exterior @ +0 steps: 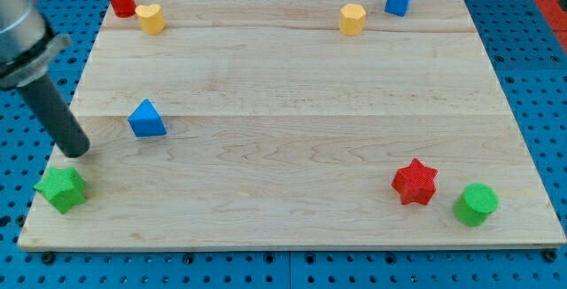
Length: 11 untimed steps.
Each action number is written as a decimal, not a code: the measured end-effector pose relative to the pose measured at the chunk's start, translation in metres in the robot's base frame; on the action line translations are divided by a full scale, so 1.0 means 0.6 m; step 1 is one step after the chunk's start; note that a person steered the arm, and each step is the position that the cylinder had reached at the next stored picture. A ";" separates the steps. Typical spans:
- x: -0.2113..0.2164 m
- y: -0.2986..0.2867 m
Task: Move the blue triangle closer to the green star
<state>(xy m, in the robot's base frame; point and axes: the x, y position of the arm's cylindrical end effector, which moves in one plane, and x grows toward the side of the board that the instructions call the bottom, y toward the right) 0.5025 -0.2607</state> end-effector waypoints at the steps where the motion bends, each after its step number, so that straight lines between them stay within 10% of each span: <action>1: 0.047 0.011; 4: -0.124 0.135; 9: 0.004 0.300; 11: 0.005 0.149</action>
